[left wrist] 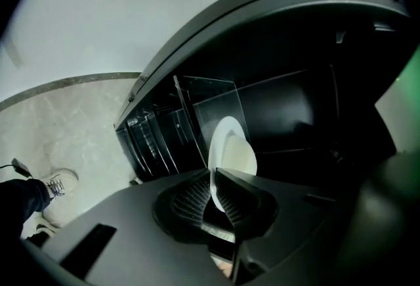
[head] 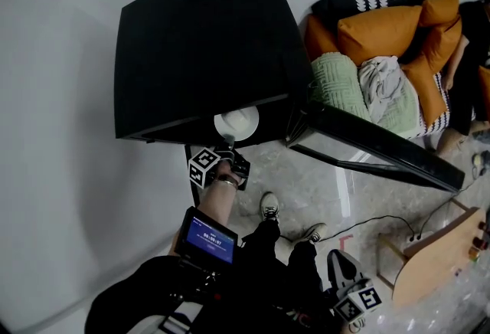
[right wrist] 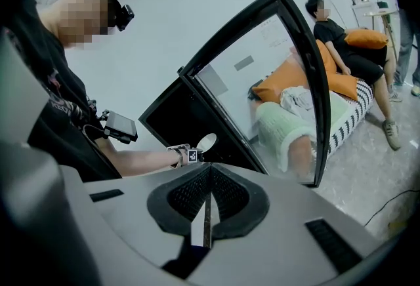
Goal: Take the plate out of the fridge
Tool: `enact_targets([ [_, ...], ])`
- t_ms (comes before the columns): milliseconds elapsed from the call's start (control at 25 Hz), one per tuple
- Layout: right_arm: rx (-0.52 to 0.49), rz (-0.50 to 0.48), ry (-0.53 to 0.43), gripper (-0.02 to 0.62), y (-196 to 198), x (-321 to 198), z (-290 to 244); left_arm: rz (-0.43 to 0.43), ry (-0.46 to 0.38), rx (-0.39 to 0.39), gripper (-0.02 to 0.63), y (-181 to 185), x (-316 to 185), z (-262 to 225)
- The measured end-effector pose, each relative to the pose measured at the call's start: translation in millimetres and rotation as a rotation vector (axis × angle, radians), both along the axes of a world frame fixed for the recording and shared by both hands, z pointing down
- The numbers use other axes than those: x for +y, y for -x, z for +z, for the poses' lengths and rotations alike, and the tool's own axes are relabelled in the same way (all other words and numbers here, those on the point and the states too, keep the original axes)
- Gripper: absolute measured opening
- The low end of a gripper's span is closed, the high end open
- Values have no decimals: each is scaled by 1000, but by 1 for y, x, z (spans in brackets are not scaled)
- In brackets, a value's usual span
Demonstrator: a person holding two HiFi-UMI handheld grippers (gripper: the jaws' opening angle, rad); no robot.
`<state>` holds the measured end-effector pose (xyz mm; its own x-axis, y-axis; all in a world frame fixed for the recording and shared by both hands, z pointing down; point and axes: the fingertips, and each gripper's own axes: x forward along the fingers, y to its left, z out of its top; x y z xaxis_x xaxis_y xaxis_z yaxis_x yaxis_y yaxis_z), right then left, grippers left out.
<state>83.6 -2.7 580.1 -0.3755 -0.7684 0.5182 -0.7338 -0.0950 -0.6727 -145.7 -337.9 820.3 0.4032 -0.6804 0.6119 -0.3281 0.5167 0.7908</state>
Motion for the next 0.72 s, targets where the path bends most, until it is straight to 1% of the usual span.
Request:
enact_targets([
  [160,-7,-11,-3,6,1,-2,1,-14,-27,27,31,1,-1,0],
  [320,12,-17,-30,6,-4,1,3,-11,-117,48,34,1,-5,-3],
  [400,24,-26,-17,6,-5,4,5,-18,-149,58,83,2,-8,-3],
  [480,18,-27,5,6,-3,6,6,-23,-158,66,91,1,-11,-1],
  [560,3,-21,8,6,-1,5,5,-22,-159,60,91,1,-12,0],
  [720,-5,-28,29,6,3,4,5,-52,-135,53,89,2,-11,2],
])
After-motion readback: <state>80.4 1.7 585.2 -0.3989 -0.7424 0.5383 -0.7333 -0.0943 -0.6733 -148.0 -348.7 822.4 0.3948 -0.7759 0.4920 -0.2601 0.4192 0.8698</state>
